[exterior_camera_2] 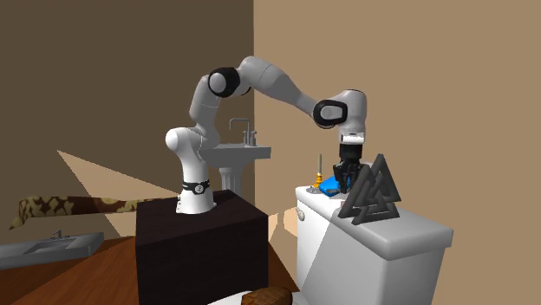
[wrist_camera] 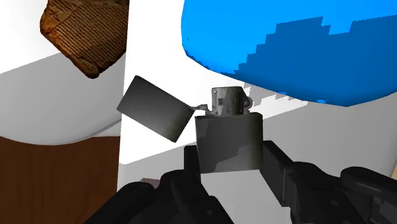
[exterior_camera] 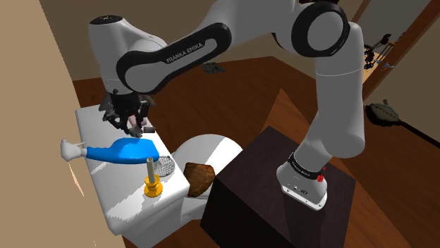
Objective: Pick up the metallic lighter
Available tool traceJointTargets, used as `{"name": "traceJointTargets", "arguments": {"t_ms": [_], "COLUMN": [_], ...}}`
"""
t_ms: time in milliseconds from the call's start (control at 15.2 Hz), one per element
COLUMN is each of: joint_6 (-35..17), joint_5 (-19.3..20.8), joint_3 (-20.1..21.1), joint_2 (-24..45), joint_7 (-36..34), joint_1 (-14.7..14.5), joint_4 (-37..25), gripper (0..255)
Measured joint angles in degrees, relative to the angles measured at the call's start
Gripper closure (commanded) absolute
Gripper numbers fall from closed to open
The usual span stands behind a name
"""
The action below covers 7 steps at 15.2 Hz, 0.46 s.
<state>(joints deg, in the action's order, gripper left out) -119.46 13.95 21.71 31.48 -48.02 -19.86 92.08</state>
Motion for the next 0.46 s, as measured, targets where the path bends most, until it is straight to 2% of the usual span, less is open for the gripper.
{"name": "traceJointTargets", "arguments": {"t_ms": [462], "joint_6": [3.9], "joint_5": [-1.1], "joint_3": [0.6], "joint_2": [-2.3], "joint_7": [0.7], "joint_1": [0.3], "joint_4": [-1.8], "gripper": [255]}}
